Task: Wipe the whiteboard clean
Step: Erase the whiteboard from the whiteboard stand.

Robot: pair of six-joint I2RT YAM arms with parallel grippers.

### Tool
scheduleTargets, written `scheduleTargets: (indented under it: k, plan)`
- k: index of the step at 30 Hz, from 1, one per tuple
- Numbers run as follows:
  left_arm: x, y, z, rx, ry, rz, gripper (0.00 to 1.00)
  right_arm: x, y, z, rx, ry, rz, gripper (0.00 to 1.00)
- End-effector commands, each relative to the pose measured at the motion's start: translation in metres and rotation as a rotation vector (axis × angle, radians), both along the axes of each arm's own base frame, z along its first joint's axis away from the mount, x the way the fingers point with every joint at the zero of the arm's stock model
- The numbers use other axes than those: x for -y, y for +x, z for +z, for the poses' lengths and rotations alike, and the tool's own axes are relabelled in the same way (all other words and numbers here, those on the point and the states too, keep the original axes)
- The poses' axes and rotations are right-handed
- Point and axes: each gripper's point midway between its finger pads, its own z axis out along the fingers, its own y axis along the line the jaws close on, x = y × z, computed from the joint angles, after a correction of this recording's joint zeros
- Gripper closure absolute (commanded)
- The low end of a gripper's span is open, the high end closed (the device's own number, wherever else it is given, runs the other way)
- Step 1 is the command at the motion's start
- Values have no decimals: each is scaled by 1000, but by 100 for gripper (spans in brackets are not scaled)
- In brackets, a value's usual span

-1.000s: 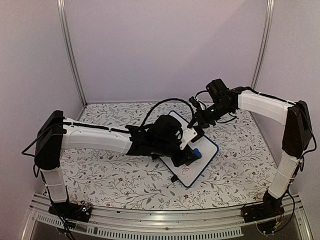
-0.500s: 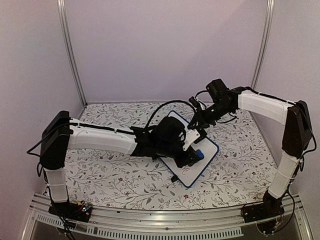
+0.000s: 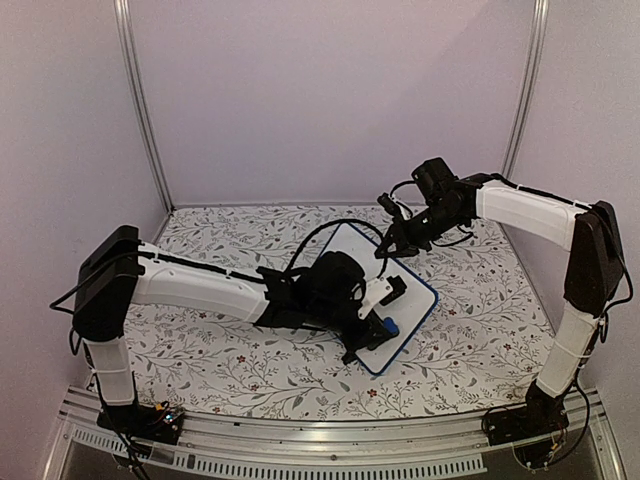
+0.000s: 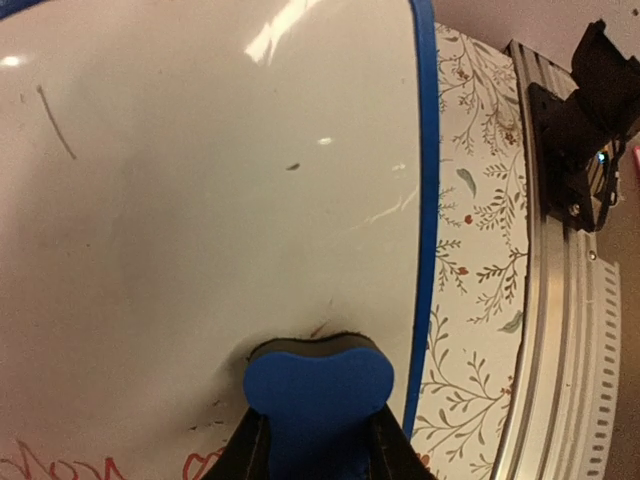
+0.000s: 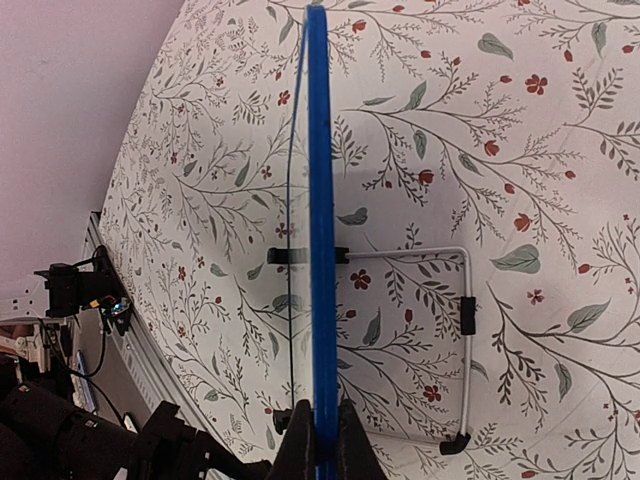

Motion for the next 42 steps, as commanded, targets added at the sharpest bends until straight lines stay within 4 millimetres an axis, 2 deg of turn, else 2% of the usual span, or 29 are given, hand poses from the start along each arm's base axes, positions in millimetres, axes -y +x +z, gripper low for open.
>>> scheduleTargets:
  k: [1, 8, 12, 16, 21, 26, 29, 42]
  plan:
    - [-36, -2, -60, -44, 216, 83, 100, 6, -26, -38, -104, -126, 18, 100]
    - [-48, 1, -68, -39, 251, 110, 100, 6, -26, -36, -102, -125, 16, 100]
    - [-49, 6, -58, -14, 238, 125, 100, 6, -26, -36, -100, -124, 18, 100]
    - [-42, 14, -30, 46, 179, 132, 100, 6, -27, -35, -100, -123, 17, 100]
    - [-13, 20, 18, 137, 75, 94, 100, 6, -27, -34, -100, -121, 17, 100]
    - [8, 24, 36, 180, 53, 67, 100, 6, -27, -34, -97, -122, 18, 100]
    - [14, 22, 34, 197, 62, 54, 100, 6, -27, -33, -97, -122, 17, 100]
    - [15, -1, -7, 192, 167, -13, 100, 5, -27, -36, -102, -121, 20, 100]
